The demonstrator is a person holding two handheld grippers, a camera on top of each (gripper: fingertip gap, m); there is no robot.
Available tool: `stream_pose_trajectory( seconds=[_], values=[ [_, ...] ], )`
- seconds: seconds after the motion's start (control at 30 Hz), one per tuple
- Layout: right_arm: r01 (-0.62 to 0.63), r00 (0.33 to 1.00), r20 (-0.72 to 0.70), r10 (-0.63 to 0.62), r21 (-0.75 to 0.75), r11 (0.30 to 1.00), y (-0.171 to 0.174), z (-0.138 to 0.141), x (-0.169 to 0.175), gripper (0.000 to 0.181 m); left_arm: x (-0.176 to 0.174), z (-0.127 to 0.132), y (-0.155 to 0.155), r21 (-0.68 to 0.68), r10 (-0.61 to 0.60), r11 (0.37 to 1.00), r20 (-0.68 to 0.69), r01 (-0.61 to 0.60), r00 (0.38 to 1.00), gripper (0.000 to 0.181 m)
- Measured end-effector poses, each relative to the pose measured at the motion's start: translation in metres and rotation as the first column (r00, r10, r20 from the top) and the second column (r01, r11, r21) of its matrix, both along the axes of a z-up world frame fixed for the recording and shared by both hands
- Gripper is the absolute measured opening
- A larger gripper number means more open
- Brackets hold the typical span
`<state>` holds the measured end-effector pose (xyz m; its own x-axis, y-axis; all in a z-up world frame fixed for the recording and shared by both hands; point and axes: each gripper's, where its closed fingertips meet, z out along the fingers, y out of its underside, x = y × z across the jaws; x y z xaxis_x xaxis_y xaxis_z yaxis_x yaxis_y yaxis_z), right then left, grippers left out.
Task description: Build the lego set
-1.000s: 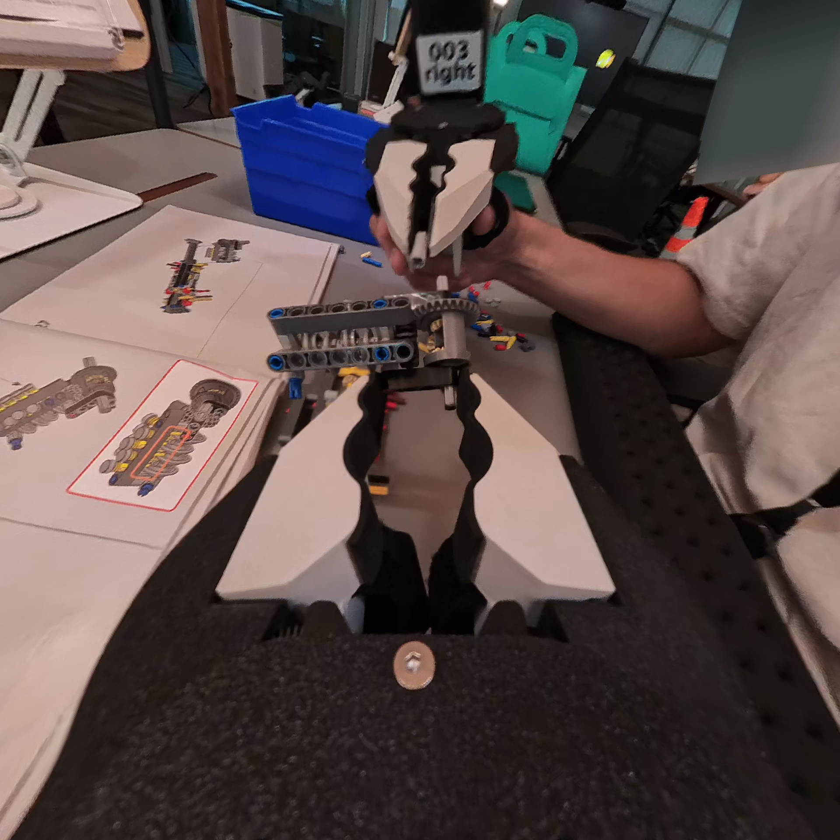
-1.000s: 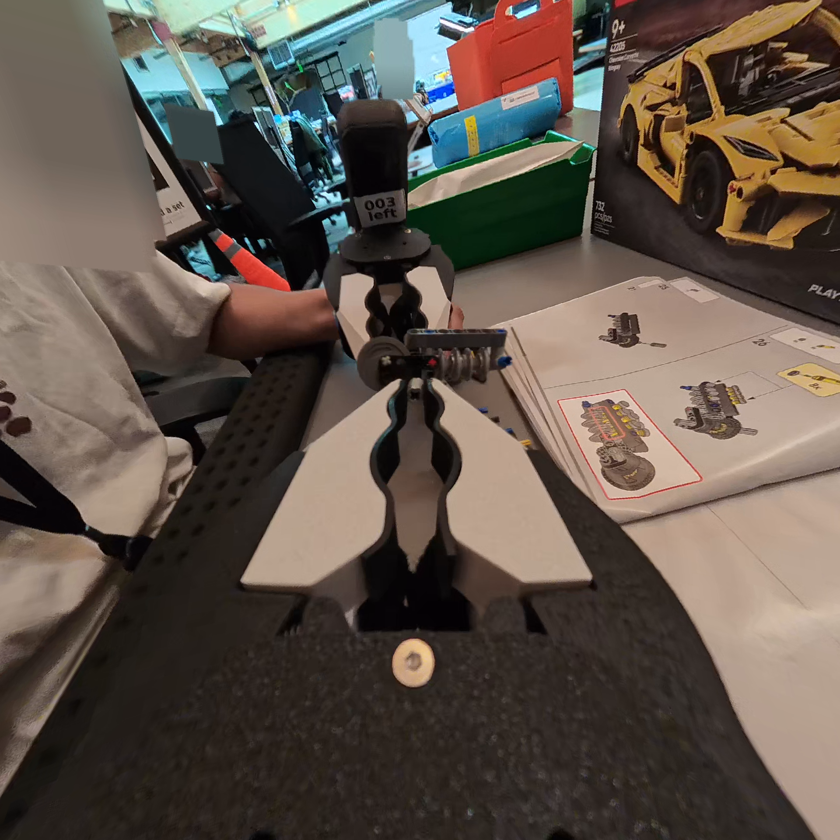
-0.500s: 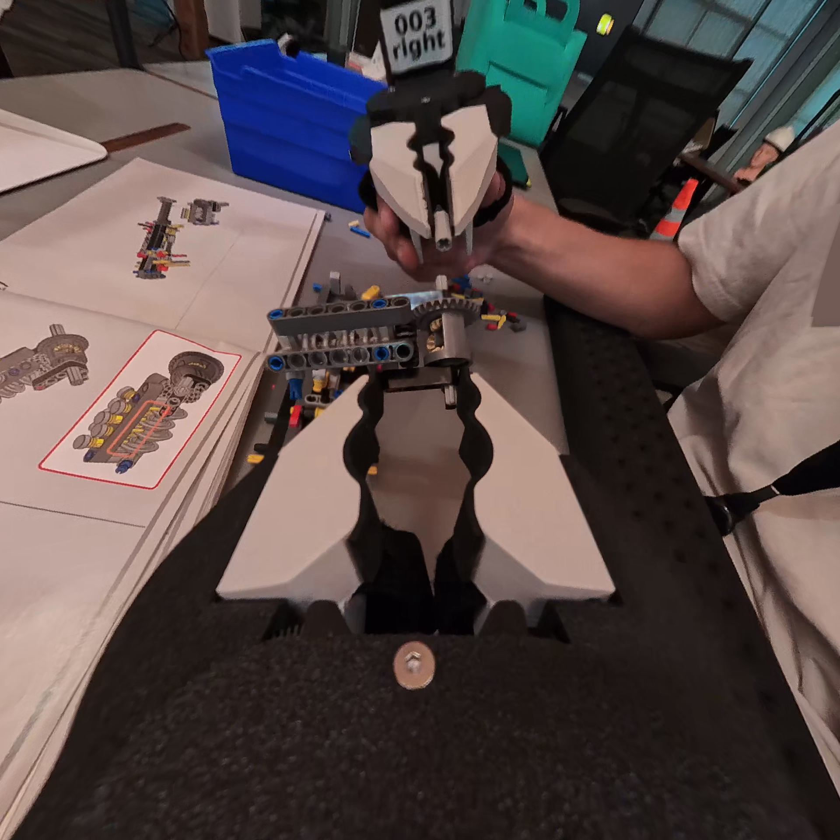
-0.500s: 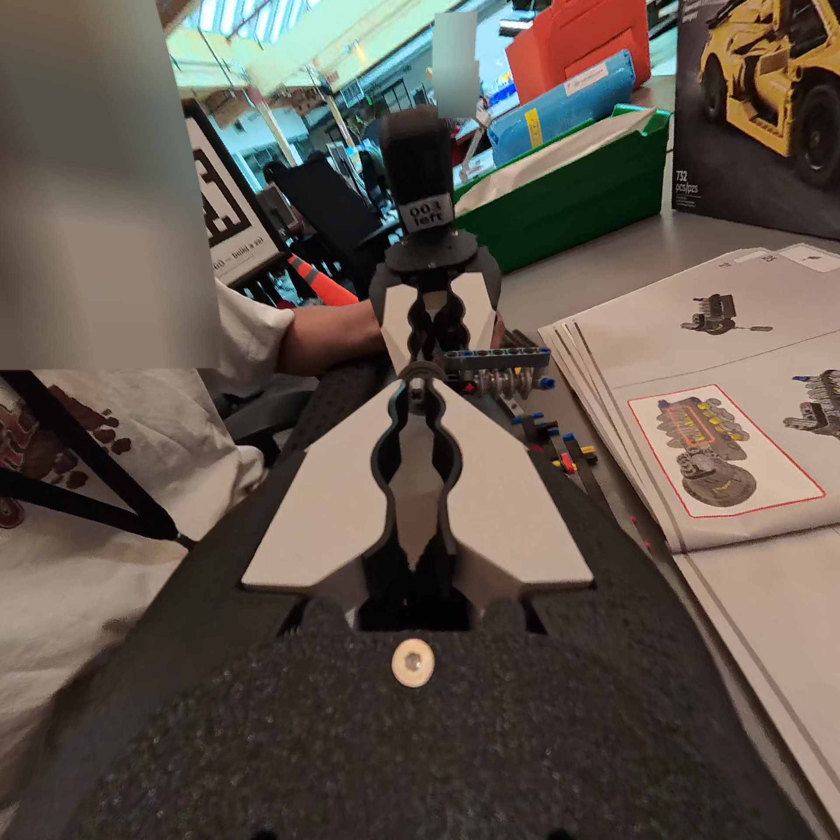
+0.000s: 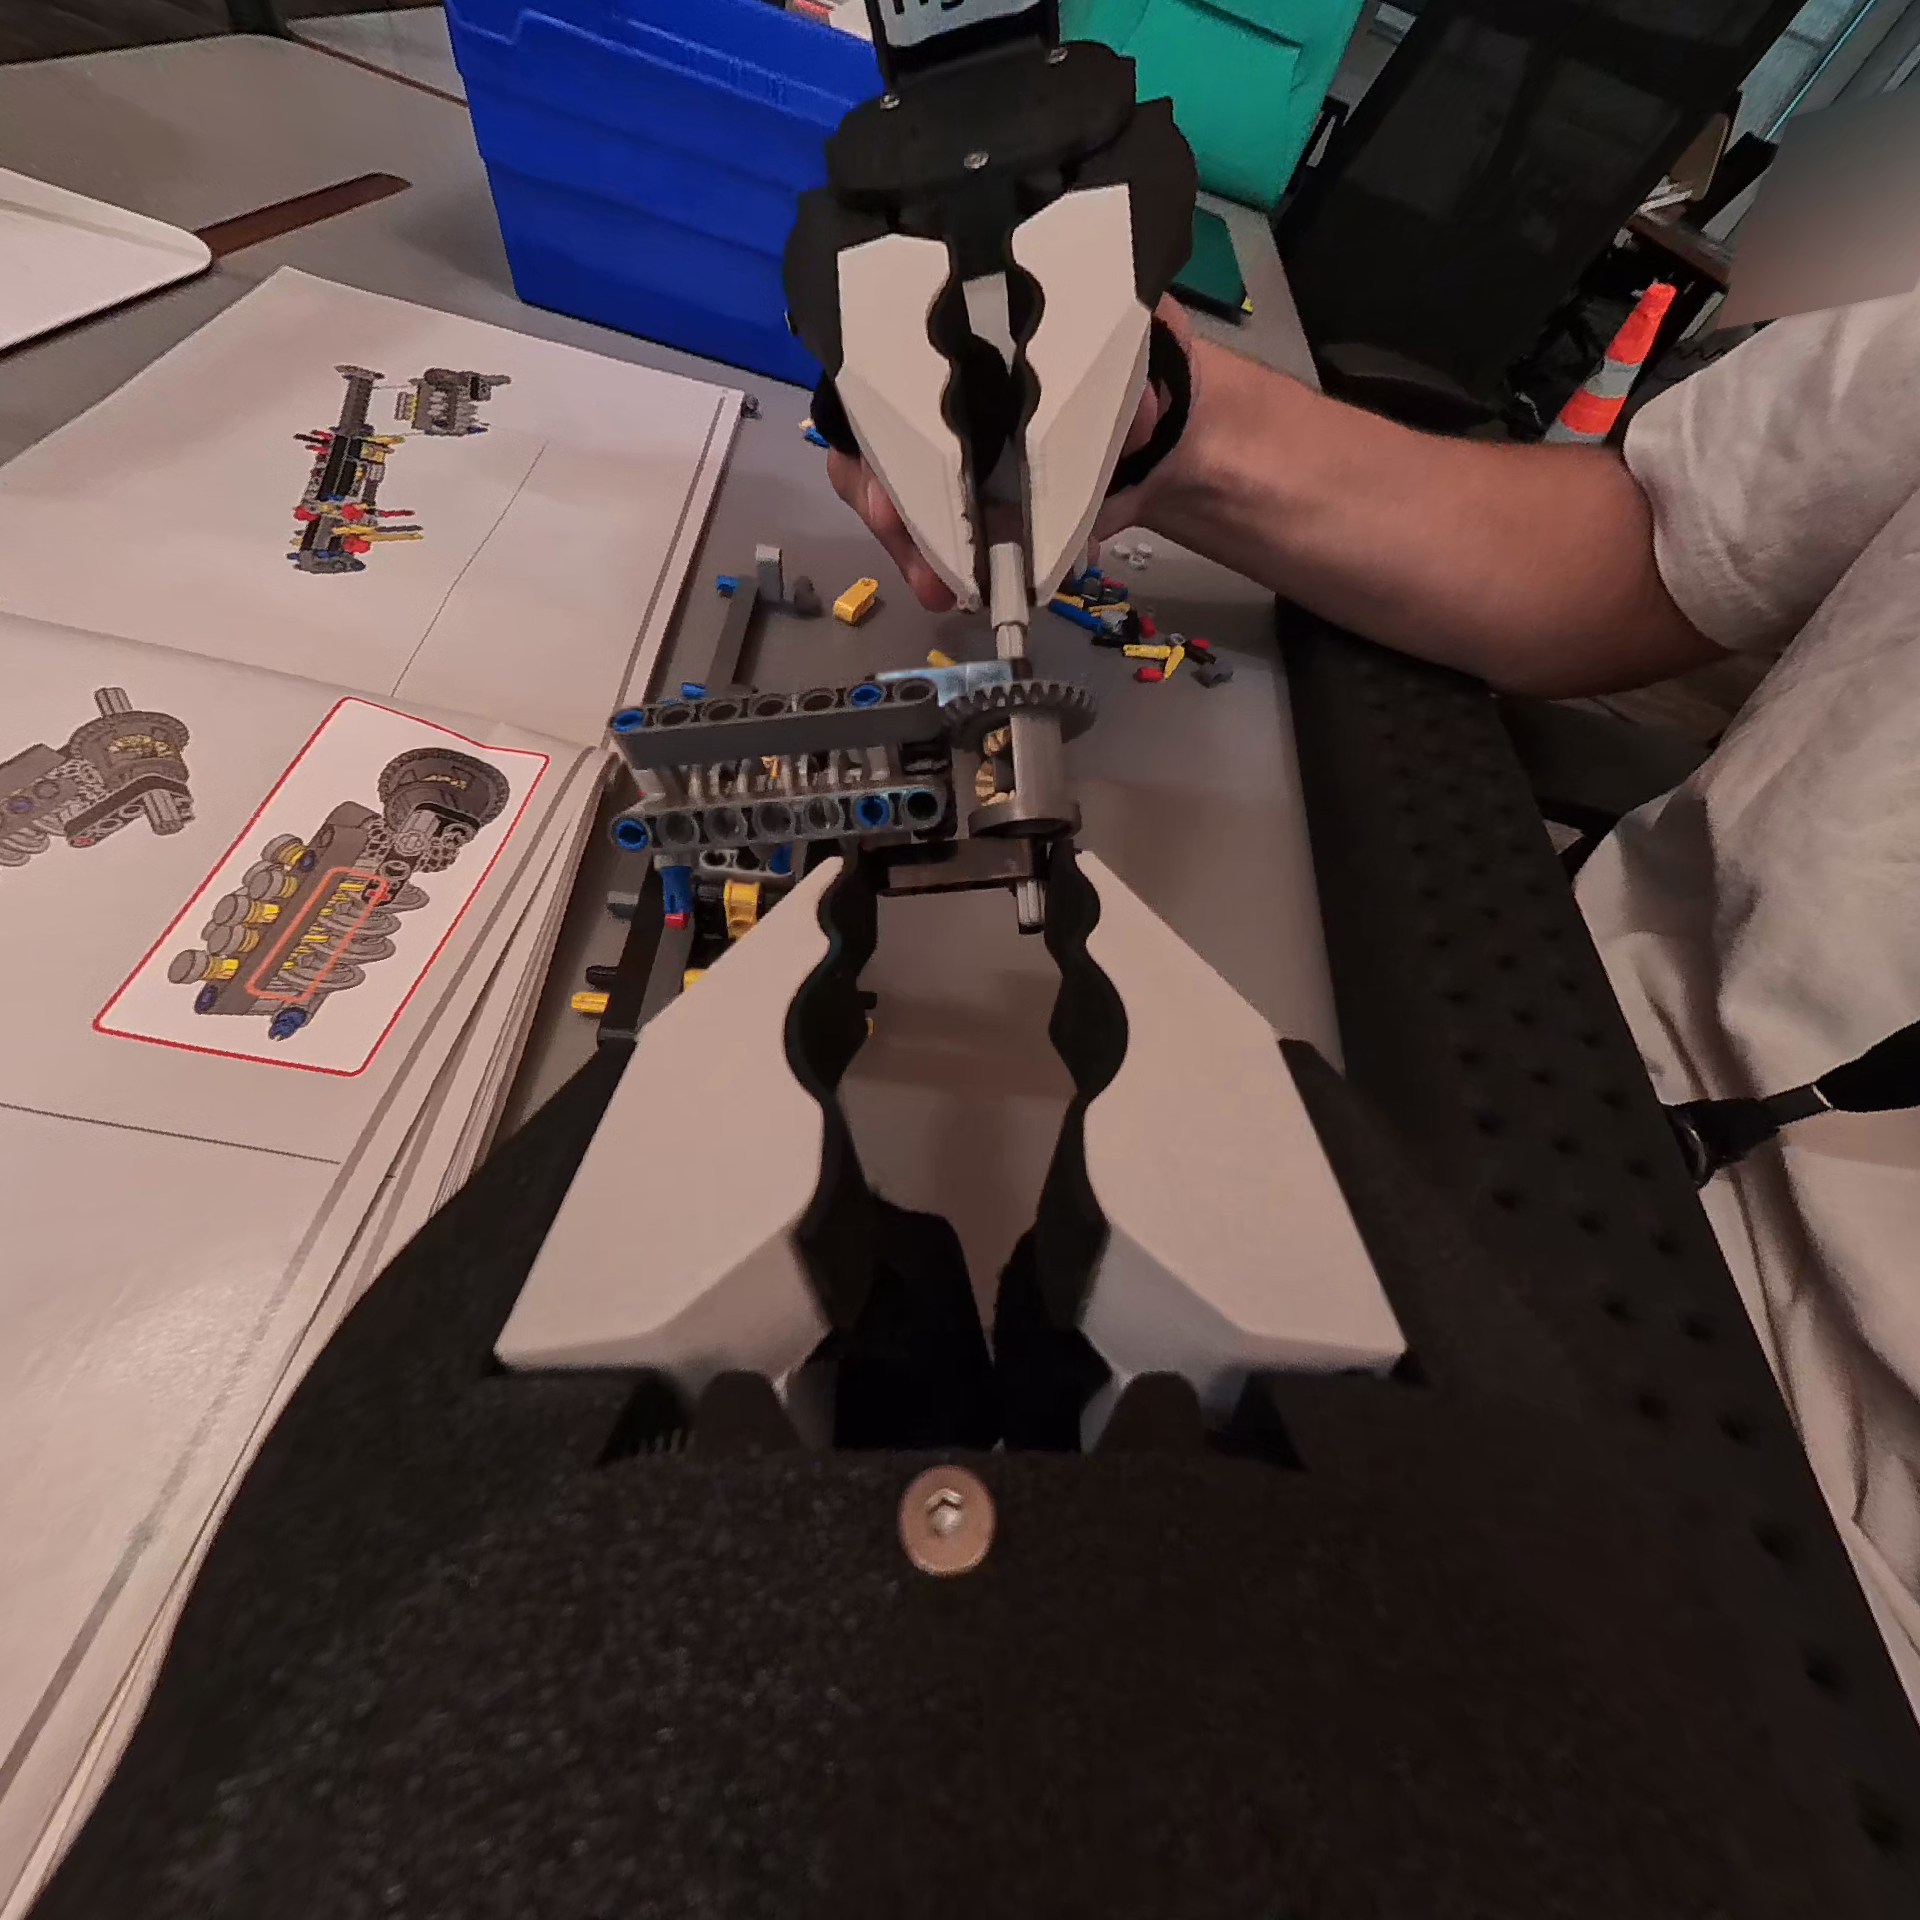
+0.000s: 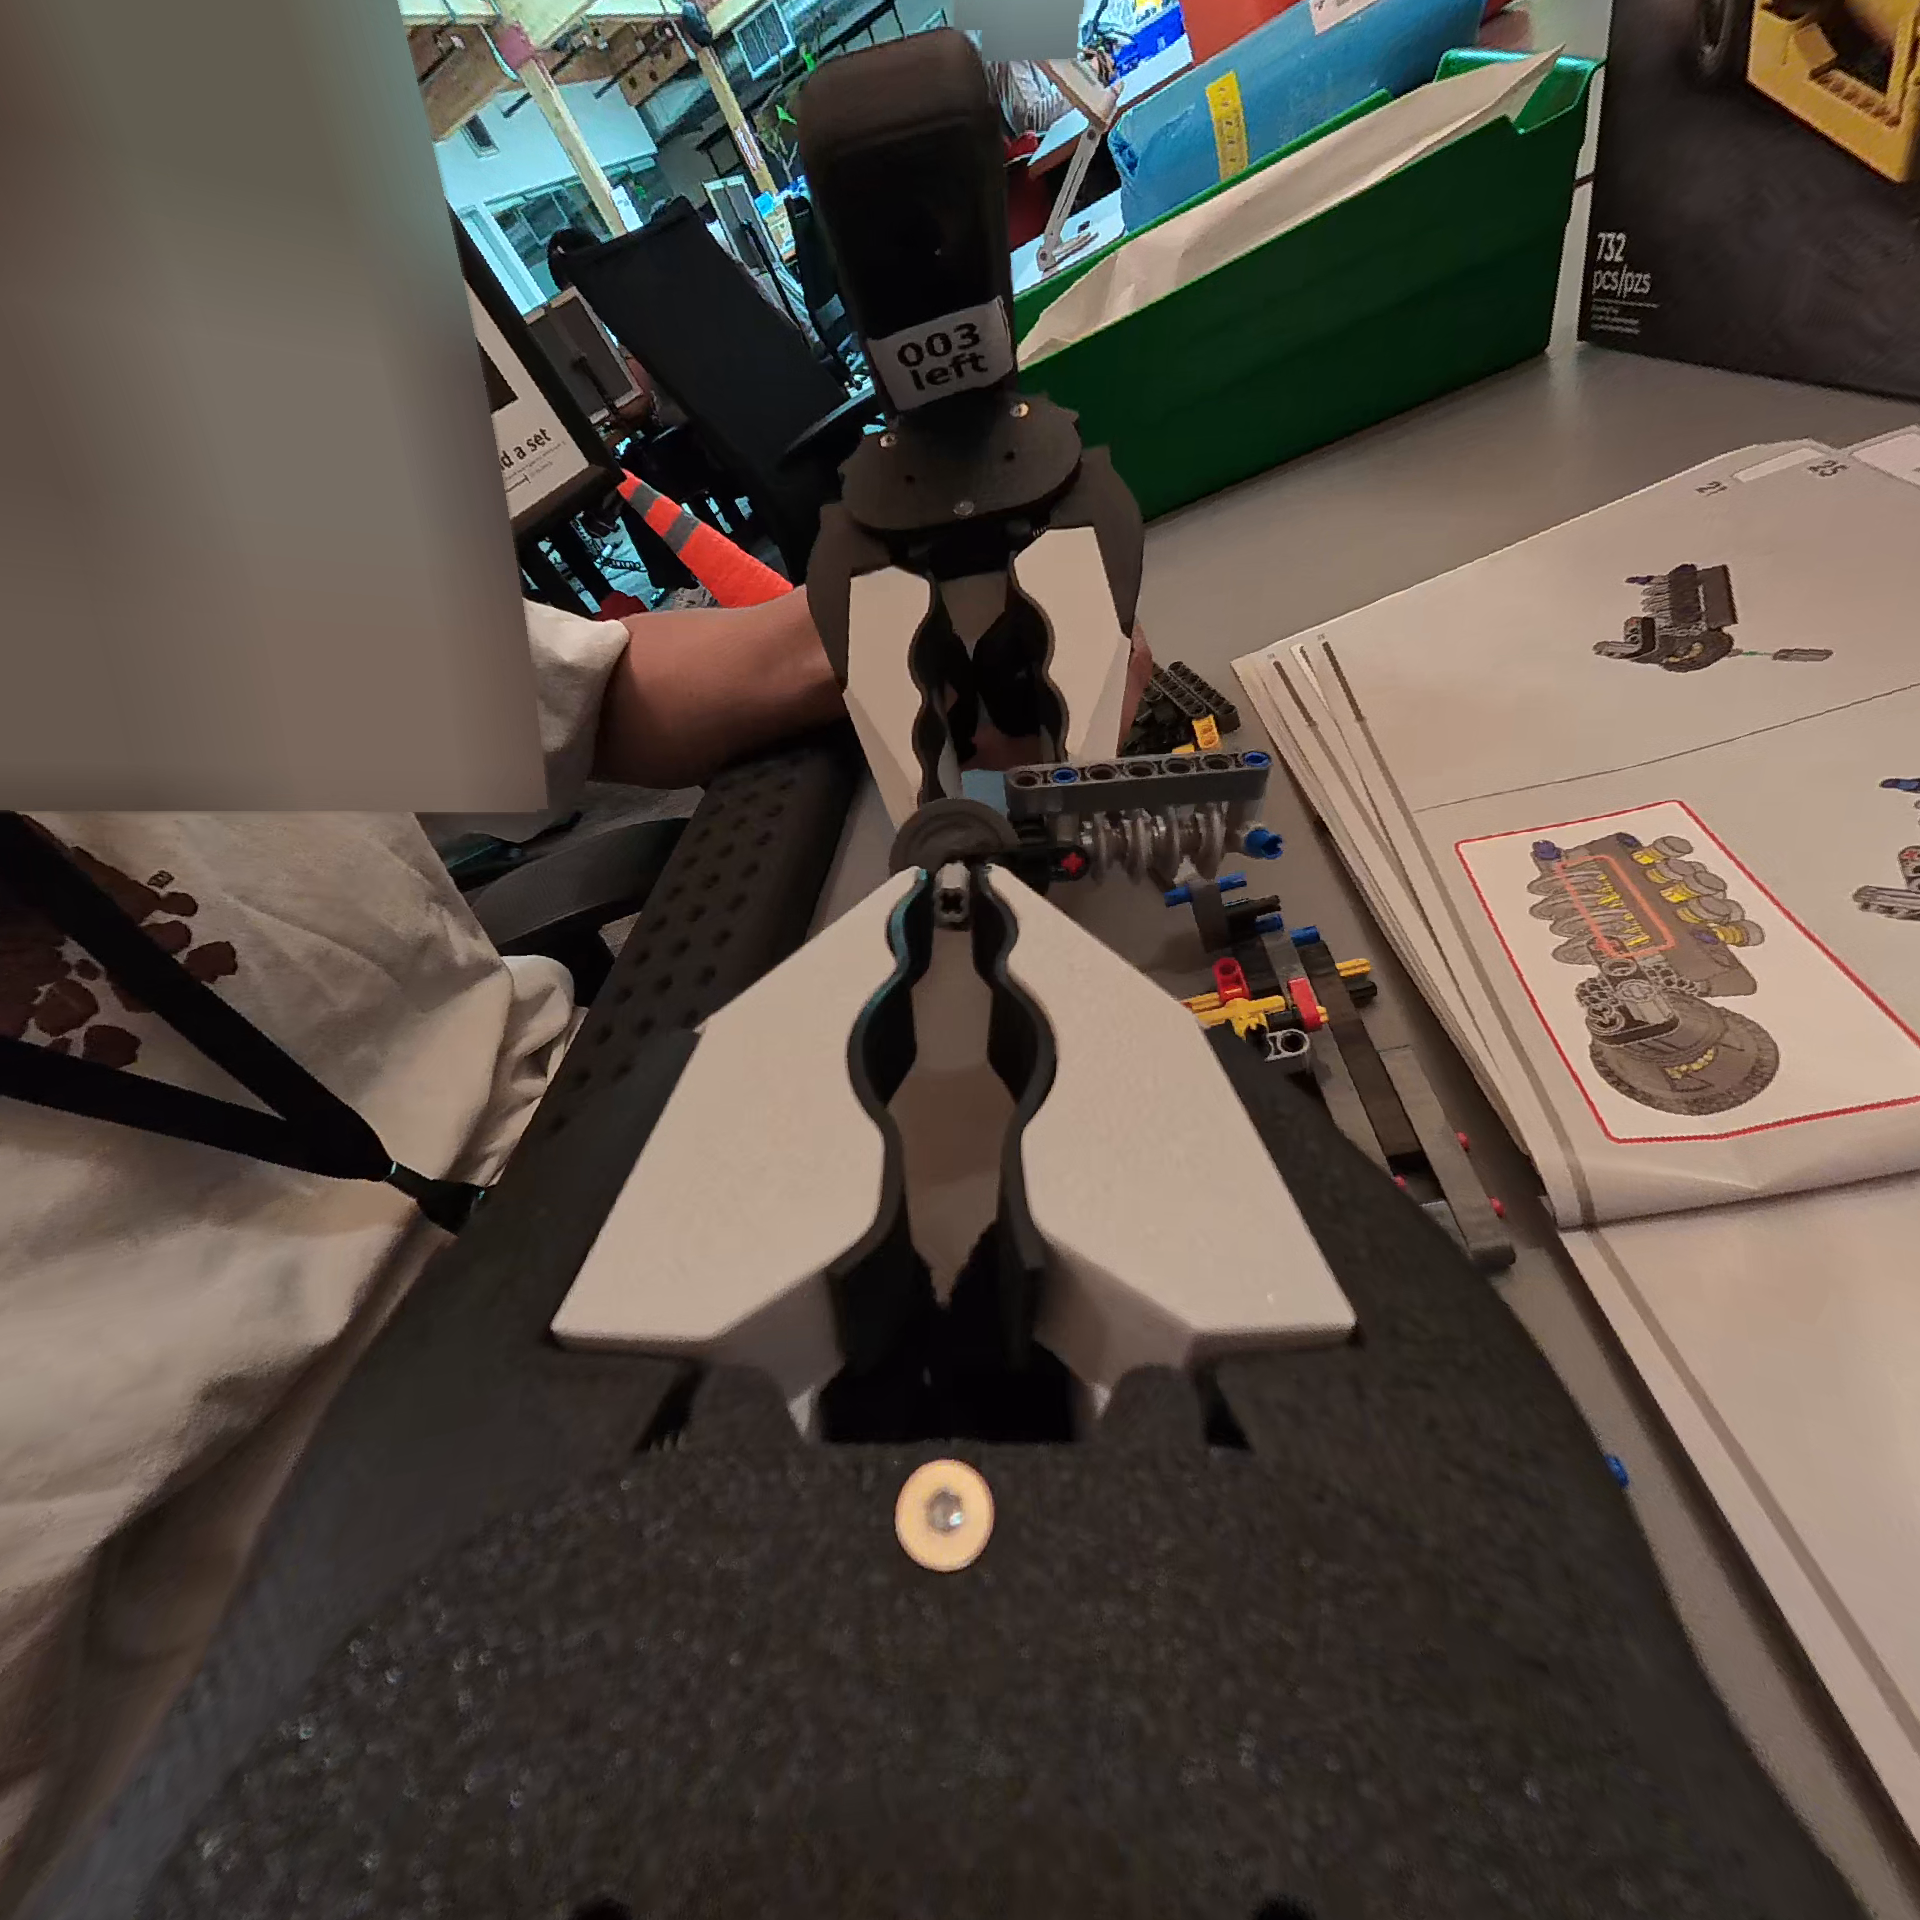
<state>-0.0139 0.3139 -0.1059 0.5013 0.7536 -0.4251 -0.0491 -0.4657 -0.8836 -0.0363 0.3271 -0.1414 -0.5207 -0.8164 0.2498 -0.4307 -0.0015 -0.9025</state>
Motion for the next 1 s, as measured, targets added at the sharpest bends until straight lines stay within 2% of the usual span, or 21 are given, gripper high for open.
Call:
stream_pose_trajectory(
  seconds=[0.1, 0.2, 0.33, 0.47, 0.77, 1.0],
  values=[
    [-0.005, 1.000, -0.001, 0.005, -0.011, 1.000, 0.000, -0.002, 0.000, 0.006, -0.001, -0.001, 0.000, 0.013, 0.001, 1.000, -0.009, -0.001, 1.000, 0.032],
    [-0.010, 0.999, 0.049, 0.011, -0.024, 1.000, -0.001, -0.009, -0.001, 0.006, -0.002, -0.004, 0.001, 0.072, 0.007, 0.997, -0.011, -0.006, 1.000, 0.032],
    [-0.020, 0.999, 0.048, 0.021, -0.030, 0.999, -0.002, -0.012, -0.004, 0.006, -0.004, -0.009, 0.001, 0.133, 0.009, 0.991, -0.024, -0.006, 1.000, 0.031],
    [-0.020, 0.999, 0.045, 0.022, -0.038, 0.999, -0.001, -0.014, -0.003, 0.006, -0.003, -0.007, 0.002, 0.113, 0.015, 0.993, -0.024, -0.012, 1.000, 0.031],
    [-0.038, 0.989, 0.141, 0.033, 0.037, 0.999, -0.006, -0.017, -0.006, 0.006, -0.006, -0.011, -0.002, 0.115, -0.008, 0.993, -0.043, 0.013, 0.999, 0.031],
    [-0.049, 0.989, 0.144, 0.042, 0.047, 0.998, -0.007, -0.016, -0.009, 0.006, -0.007, -0.011, -0.004, 0.115, -0.019, 0.993, -0.043, 0.024, 0.999, 0.031]
  ],
)
